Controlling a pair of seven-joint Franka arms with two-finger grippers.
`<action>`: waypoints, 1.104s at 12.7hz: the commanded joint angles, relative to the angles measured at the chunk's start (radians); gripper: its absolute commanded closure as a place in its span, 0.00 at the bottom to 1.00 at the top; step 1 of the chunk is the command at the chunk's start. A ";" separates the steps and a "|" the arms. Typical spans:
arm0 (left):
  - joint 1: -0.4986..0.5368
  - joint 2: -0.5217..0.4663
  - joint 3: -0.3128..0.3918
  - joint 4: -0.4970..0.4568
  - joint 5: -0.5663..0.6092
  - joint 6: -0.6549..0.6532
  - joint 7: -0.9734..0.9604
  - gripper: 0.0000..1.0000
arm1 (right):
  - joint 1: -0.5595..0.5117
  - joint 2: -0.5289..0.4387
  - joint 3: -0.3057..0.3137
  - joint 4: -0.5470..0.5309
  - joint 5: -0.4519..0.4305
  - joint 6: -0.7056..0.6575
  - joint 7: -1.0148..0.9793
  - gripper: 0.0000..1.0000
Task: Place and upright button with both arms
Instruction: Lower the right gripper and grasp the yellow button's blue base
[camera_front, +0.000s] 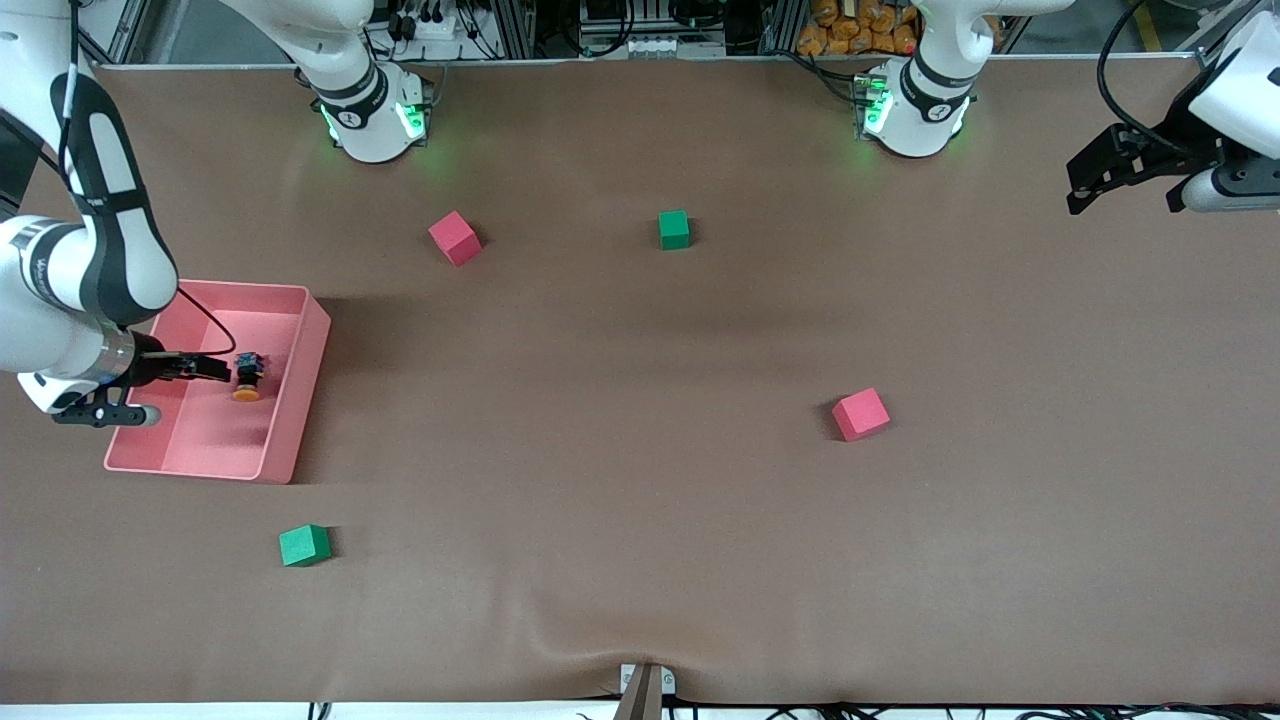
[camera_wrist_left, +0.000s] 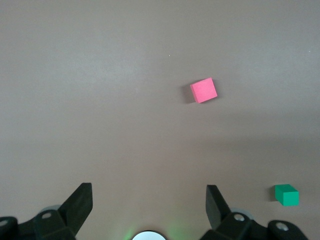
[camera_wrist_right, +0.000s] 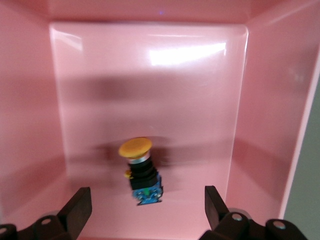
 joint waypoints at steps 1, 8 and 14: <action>-0.005 0.006 -0.002 0.017 0.010 -0.018 0.008 0.00 | -0.037 0.015 0.019 -0.062 0.049 0.084 -0.042 0.00; 0.011 0.009 0.003 0.008 0.008 -0.018 0.009 0.00 | -0.020 0.087 0.022 -0.133 0.063 0.283 -0.050 0.00; 0.002 0.025 0.001 0.014 0.010 -0.015 0.006 0.00 | -0.027 0.113 0.024 -0.131 0.063 0.308 -0.094 0.80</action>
